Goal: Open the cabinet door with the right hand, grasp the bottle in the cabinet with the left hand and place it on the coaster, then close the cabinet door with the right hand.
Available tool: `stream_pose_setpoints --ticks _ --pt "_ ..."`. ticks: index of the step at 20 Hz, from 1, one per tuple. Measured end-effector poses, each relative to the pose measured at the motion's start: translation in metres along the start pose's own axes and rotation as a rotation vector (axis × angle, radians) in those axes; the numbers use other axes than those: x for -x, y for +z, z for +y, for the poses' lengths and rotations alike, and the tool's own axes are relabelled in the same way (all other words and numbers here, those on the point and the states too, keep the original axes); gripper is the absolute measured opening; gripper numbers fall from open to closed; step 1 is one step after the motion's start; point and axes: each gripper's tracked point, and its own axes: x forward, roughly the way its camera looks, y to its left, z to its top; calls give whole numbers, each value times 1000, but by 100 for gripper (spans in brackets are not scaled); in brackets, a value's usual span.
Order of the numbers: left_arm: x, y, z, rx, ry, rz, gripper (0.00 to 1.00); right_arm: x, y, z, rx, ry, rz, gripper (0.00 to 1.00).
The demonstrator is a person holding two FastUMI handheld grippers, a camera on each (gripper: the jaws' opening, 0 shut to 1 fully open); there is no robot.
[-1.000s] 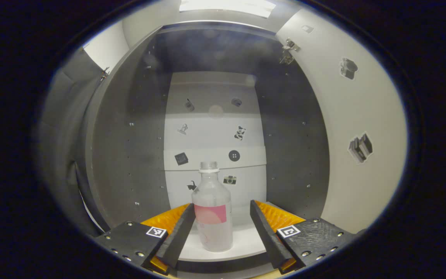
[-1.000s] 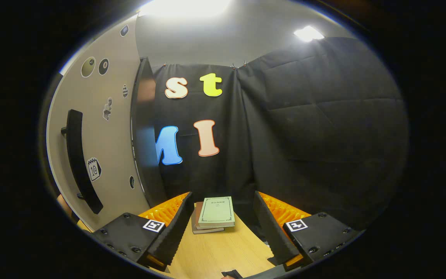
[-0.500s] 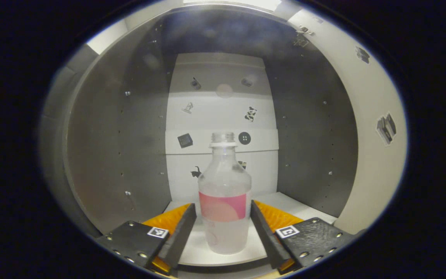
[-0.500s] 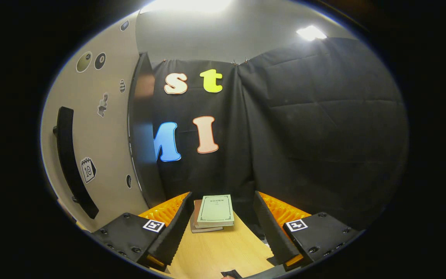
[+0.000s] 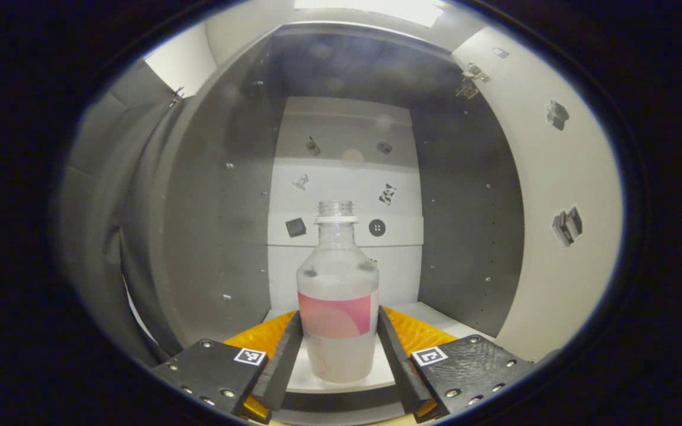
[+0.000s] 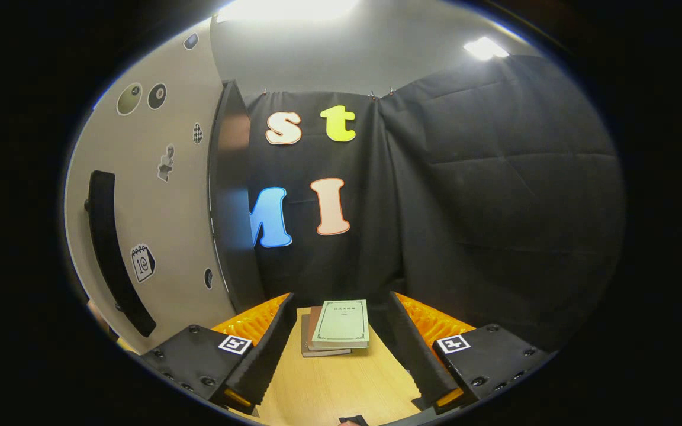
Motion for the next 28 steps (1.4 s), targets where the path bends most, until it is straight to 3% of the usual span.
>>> stream_pose_setpoints --ticks 3,4,5,12,20,27,28 --pt "30 12 25 -23 60 -29 72 -4 -1 -2 -27 35 0 98" --pt "41 13 33 -27 82 -30 72 -5 -1 -2 -36 47 1 94" --pt "51 14 41 -28 105 -30 72 -8 -2 -3 -47 58 2 97" --pt "138 1 100 -56 254 -18 74 -20 -16 0 -70 134 21 98" --pt "210 -59 141 -38 373 23 73 -23 -32 -7 -93 155 35 98" --pt "257 -144 150 36 399 63 76 -23 -54 -27 -154 125 73 98" --pt "262 -154 150 42 400 62 72 -23 -56 -31 -143 115 76 98"
